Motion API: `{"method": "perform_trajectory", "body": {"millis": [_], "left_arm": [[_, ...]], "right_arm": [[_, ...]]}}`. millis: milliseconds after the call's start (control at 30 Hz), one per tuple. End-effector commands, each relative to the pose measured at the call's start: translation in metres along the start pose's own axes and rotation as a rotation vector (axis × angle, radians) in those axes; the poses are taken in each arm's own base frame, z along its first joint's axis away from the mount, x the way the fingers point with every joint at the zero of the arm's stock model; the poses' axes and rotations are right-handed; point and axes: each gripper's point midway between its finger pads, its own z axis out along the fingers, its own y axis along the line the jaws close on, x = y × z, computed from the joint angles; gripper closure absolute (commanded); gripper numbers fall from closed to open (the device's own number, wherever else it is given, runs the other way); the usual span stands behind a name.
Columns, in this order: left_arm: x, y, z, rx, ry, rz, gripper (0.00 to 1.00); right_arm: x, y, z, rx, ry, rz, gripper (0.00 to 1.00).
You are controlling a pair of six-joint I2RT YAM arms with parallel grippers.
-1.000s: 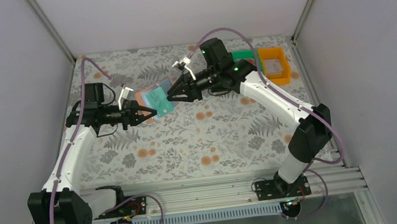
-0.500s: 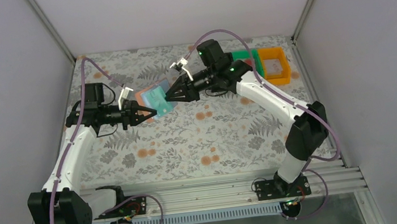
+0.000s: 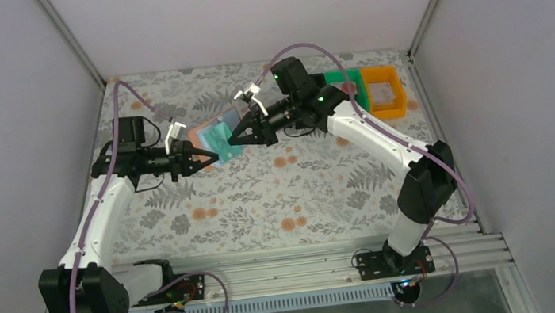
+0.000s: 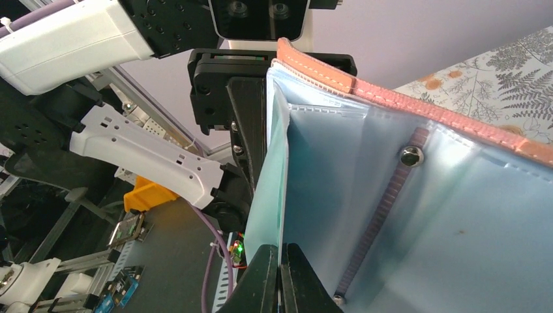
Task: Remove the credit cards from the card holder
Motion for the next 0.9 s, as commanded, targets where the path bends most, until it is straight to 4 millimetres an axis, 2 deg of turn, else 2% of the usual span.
{"method": "perform_trajectory", "body": {"millis": [0,33,67,267,300,367,533,867], "left_arm": [[-0.008,-0.020,0.000,0.067,-0.019,0.091,0.92],[-0.008,-0.019,0.000,0.063,-0.018,0.088,0.84],[-0.008,-0.018,0.000,0.061,-0.017,0.083,0.79],[-0.007,-0.016,0.000,0.064,-0.019,0.071,0.79],[-0.007,-0.016,0.000,0.064,-0.020,0.072,0.79],[-0.006,-0.017,0.000,0.064,-0.019,0.070,0.84],[-0.007,-0.015,0.001,0.064,-0.019,0.065,0.97],[-0.006,-0.013,0.000,0.030,-0.016,0.070,0.98]], "right_arm": [[-0.003,0.009,0.000,0.011,0.001,-0.026,0.96],[-0.002,0.008,-0.001,0.020,0.003,-0.023,0.96],[-0.003,0.007,-0.001,0.023,0.003,-0.025,0.96],[-0.002,0.004,-0.003,0.059,0.017,-0.021,0.96],[-0.001,0.003,-0.004,0.062,0.021,-0.014,0.96],[-0.006,0.014,-0.010,0.065,0.009,-0.035,0.96],[-0.009,0.016,-0.014,0.095,0.005,-0.054,0.96],[-0.009,0.009,-0.029,0.151,-0.012,-0.039,0.96]]}}
